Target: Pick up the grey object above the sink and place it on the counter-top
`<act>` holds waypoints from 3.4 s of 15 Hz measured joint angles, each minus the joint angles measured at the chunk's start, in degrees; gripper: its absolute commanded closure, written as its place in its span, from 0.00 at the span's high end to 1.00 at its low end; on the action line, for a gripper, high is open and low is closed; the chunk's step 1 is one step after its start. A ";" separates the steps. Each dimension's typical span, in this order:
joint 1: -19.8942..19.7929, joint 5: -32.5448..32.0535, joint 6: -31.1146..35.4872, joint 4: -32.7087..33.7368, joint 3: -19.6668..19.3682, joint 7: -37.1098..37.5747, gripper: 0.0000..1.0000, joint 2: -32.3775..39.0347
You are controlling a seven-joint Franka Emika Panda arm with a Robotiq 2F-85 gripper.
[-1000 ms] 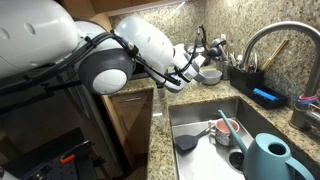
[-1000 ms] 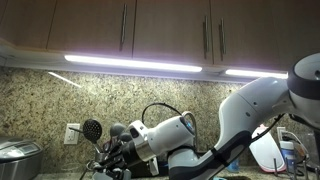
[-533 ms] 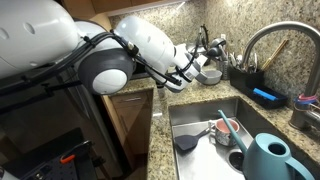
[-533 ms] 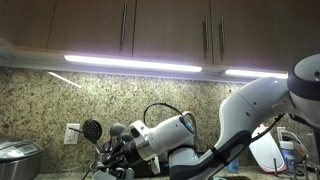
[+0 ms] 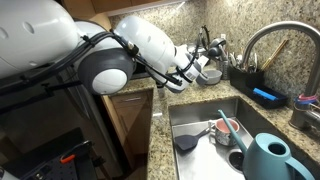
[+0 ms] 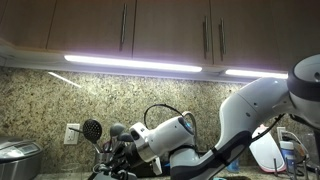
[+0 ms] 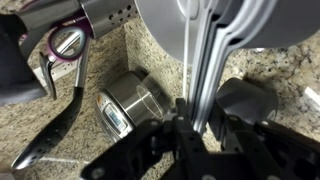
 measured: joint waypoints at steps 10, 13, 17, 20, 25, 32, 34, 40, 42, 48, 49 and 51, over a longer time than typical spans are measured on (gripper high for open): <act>0.52 -0.11 -2.43 0.03 -0.02 -0.06 1.00 0.00; 1.02 -1.35 -0.73 0.03 -0.01 -0.07 1.00 -0.16; 1.53 -3.67 2.46 0.34 -0.01 -0.07 1.00 -0.36; 1.84 -5.23 3.50 0.79 -0.03 -0.07 1.00 -0.36; 6.48 -3.96 9.88 2.43 -7.95 -1.27 1.00 -1.02; 7.63 -9.11 9.61 2.34 -0.84 -10.77 1.00 -0.87; 7.33 -9.22 9.60 2.34 0.85 -13.17 1.00 -0.85; 3.54 -12.21 9.59 1.21 10.65 -22.89 1.00 -0.32; 1.61 -14.11 9.58 -0.26 14.64 -26.60 1.00 -0.22; -4.22 -15.73 9.58 -6.32 22.79 -37.10 1.00 -0.15; -5.18 -15.74 9.58 -7.55 23.77 -38.69 1.00 -0.14; -7.08 -15.74 9.58 -10.13 25.20 -40.93 1.00 -0.15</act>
